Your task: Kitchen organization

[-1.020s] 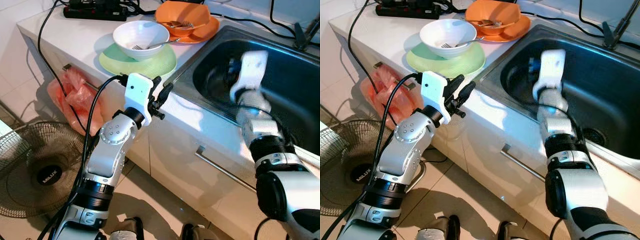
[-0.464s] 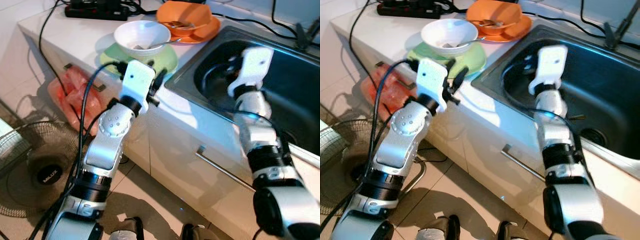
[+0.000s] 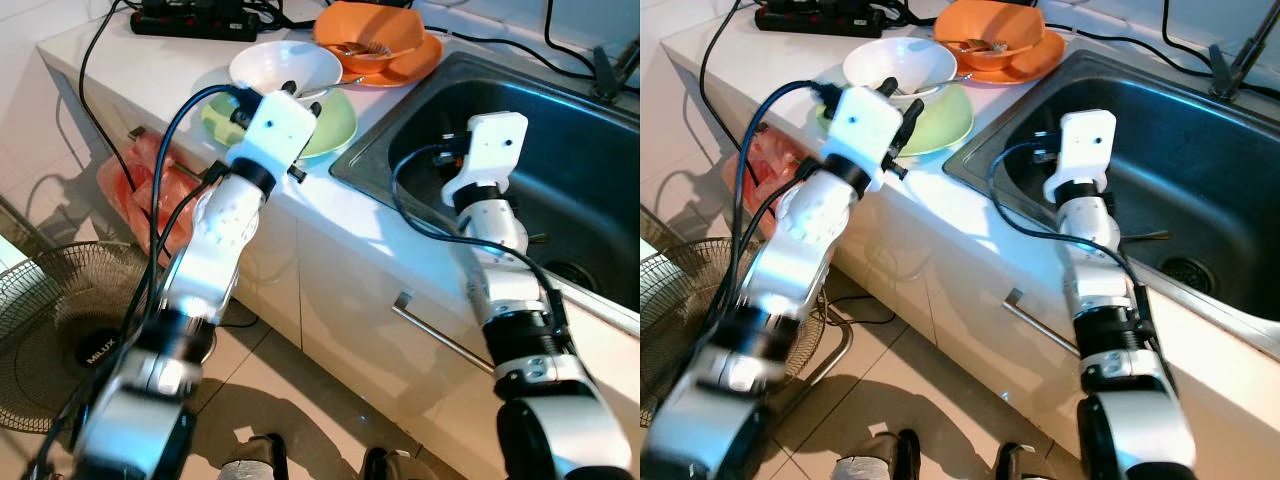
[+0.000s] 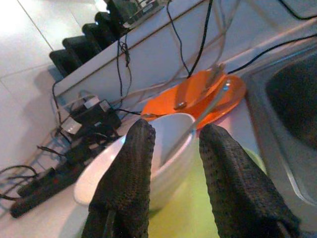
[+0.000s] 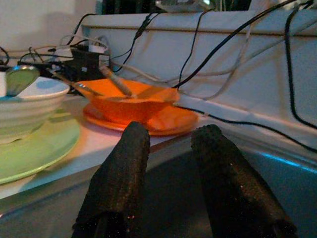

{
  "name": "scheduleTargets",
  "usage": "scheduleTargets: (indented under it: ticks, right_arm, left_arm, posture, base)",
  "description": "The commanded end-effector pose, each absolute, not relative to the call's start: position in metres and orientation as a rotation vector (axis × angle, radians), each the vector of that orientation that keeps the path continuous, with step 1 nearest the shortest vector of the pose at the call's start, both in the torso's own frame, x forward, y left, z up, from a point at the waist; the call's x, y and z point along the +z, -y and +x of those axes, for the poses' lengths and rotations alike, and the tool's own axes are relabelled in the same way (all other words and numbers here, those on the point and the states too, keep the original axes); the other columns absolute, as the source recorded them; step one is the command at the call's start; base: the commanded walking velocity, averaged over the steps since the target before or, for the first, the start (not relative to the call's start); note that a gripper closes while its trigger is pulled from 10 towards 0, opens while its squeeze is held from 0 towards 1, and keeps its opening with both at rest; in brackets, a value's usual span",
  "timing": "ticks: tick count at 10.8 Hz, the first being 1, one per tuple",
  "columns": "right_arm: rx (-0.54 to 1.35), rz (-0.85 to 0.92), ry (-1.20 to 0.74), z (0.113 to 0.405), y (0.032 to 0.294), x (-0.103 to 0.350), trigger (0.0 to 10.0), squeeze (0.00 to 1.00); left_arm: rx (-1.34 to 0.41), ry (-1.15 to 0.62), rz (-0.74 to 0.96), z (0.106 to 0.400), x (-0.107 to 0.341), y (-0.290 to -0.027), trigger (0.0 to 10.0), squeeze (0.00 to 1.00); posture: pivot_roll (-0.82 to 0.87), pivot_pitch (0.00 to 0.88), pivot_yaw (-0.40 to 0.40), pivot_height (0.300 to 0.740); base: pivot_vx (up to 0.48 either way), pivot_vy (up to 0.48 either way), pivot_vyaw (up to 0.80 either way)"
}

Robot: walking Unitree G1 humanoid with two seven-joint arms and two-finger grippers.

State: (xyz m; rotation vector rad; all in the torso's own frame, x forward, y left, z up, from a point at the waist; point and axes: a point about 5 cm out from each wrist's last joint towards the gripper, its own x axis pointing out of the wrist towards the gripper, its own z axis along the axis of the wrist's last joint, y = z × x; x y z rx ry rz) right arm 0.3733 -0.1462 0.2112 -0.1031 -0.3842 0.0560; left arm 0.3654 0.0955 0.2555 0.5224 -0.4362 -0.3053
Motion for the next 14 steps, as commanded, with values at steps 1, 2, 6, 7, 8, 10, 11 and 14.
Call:
scheduleTargets:
  ticks: [1,2,6,7,8,10,11,14]
  right_arm:
    - [0.057,-0.101,0.375,0.372,0.146,0.209,10.0,0.00]
    - [0.058,-0.099,0.374,0.371,0.145,0.209,10.0,0.00]
    - [0.060,-0.091,0.368,0.369,0.142,0.209,10.0,0.00]
    - [0.060,-0.090,0.366,0.368,0.141,0.208,10.0,0.00]
    - [0.059,-0.089,0.364,0.368,0.141,0.208,10.0,0.00]
    - [0.058,-0.088,0.363,0.367,0.140,0.207,10.0,0.00]
    - [0.058,-0.086,0.363,0.367,0.140,0.207,10.0,0.00]
    - [0.054,-0.082,0.366,0.365,0.139,0.207,10.0,0.00]
  left_arm:
    - [-0.305,0.451,0.556,0.368,0.258,-0.093,10.0,0.00]
    - [-0.304,0.441,0.588,0.374,0.256,-0.091,10.0,0.00]
    - [-0.313,0.439,0.614,0.391,0.258,-0.081,10.0,0.00]
    - [-0.318,0.437,0.625,0.396,0.259,-0.077,10.0,0.10]
    - [-0.331,0.428,0.641,0.398,0.258,-0.074,10.0,1.00]
    - [-0.343,0.423,0.649,0.401,0.257,-0.070,10.0,1.00]
    - [-0.358,0.416,0.681,0.403,0.257,-0.067,10.0,0.96]
    - [-0.351,0.418,0.731,0.407,0.259,-0.064,10.0,0.00]
  posture:
    - [0.05,0.159,0.010,0.740]
    - [0.05,0.157,0.011,0.740]
    - [0.04,0.151,0.016,0.740]
    - [0.03,0.147,0.018,0.740]
    - [0.03,0.141,0.022,0.740]
    - [0.03,0.137,0.025,0.740]
    - [0.03,0.135,0.028,0.740]
    - [0.01,0.135,0.035,0.740]
  base:
    - [0.000,0.000,0.00]
    - [0.000,0.000,0.00]
    - [0.000,0.000,0.00]
    - [0.000,0.000,0.00]
    - [0.000,0.000,0.00]
    - [0.000,0.000,0.00]
    - [0.000,0.000,0.00]
    - [0.000,0.000,0.00]
